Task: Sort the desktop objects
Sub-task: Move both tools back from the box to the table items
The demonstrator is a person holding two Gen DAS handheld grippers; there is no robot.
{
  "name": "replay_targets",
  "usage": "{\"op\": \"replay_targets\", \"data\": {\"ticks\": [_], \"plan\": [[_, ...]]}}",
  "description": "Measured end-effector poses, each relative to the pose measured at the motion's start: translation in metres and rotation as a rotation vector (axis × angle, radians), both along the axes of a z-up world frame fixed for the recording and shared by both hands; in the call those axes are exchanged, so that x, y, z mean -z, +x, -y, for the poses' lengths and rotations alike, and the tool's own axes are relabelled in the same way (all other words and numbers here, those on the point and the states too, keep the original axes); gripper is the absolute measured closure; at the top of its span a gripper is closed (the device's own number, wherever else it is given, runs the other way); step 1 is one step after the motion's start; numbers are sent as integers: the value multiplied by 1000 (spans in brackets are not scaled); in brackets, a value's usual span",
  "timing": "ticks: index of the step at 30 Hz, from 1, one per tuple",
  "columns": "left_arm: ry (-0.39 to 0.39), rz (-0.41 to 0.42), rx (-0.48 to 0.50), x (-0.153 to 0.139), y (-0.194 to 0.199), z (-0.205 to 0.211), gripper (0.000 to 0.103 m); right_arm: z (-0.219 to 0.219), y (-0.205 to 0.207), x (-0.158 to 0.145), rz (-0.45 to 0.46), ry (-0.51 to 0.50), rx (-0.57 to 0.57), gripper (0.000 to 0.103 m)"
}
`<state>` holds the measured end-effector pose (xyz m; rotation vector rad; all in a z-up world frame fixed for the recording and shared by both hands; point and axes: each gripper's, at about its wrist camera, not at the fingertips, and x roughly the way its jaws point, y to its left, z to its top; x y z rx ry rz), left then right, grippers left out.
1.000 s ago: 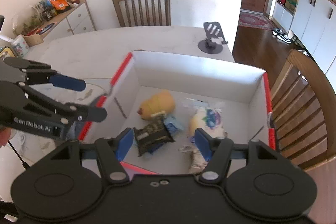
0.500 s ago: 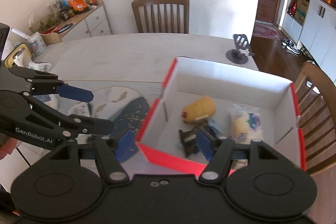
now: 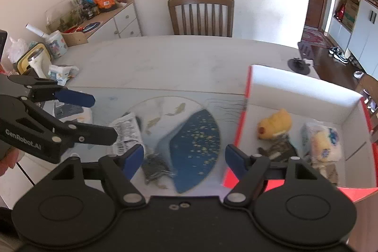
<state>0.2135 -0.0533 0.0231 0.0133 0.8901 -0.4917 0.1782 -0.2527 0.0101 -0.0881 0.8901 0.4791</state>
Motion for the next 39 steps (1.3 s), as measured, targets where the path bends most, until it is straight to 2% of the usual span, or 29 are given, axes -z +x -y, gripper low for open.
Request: {"op": "replay_targets", "data": {"ticks": [4, 14, 23, 39], "plan": [[-10, -3, -23, 5, -2, -28, 2, -22, -3, 5, -10, -7, -11, 26], [-35, -20, -80, 22, -5, -94, 1, -61, -2, 28, -28, -21, -53, 24], [-2, -44, -133, 39, 6, -142, 0, -76, 6, 55, -71, -53, -61, 24], [117, -55, -23, 85, 42, -185, 0, -84, 29, 87, -132, -104, -76, 24]]}}
